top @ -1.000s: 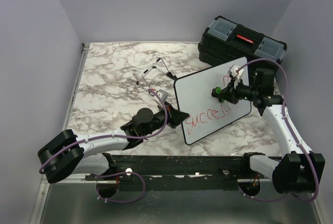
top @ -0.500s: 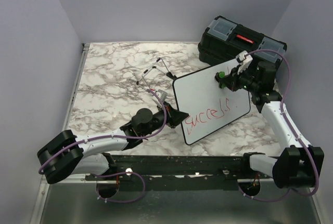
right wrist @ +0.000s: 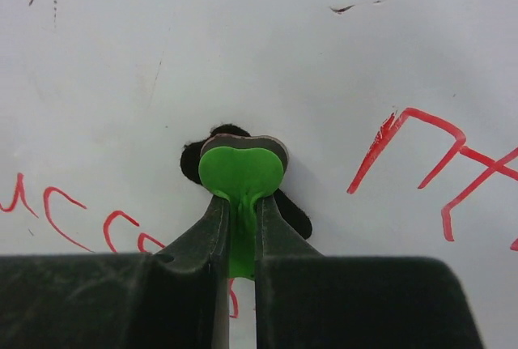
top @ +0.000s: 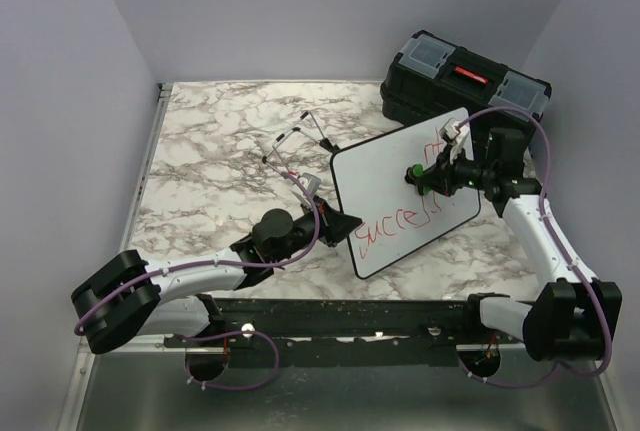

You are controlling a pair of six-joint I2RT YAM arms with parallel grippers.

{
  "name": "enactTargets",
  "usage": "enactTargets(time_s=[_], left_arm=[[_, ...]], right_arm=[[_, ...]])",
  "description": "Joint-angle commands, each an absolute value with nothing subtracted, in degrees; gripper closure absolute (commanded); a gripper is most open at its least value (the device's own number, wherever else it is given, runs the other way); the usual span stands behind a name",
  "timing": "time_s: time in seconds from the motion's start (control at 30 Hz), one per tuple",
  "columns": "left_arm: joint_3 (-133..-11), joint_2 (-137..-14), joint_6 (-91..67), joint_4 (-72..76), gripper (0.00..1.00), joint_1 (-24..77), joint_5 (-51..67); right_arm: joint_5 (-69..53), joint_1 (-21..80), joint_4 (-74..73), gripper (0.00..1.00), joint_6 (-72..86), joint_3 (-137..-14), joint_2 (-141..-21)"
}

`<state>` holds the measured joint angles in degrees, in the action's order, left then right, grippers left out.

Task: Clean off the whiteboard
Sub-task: Erase the whiteboard at the center of the board.

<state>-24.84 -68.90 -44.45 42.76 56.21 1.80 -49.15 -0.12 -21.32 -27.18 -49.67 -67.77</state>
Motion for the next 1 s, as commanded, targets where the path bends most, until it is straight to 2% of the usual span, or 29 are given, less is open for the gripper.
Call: enactTargets(time_s=[0.0,0.13,0.33,0.47,0.7,0.83,0.97], left_arm=[[-25.28,-67.28,-40.68,50.07,1.0,56.78,4.94],[-25.2,-66.89,-40.63,49.68,1.0,56.78,4.75],[-25.15,-66.87,-40.43,49.79,1.0,56.78,4.96],[-25.12,-66.82,-40.17,49.99,1.0,56.78,5.05],[-25.14,-66.7,-39.64,50.01,1.0,56.78,4.84],[-25.17,-66.62,-39.81,49.9,1.0,56.78,4.92],[-24.96,-66.44,-40.08,49.9,1.0,56.78,4.83]], right_arm=[[-49.26,0.33,-9.36,0.99,-11.57,-51.81,-69.16],[-36.15,0.4,-3.78,0.99,-4.26,-55.37,-71.3],[-27.31,0.37,-7.64,0.99,-8.95,-54.79,-73.05],[-32.52,0.35,-14.58,0.99,-19.08,-51.23,-71.16],[-54.19,0.35,-29.72,0.99,-33.23,-51.3,-71.14],[-57.82,0.37,-23.99,0.99,-26.29,-53.64,-71.81],[-49.31,0.35,-5.09,0.99,-6.2,-54.1,-71.44]])
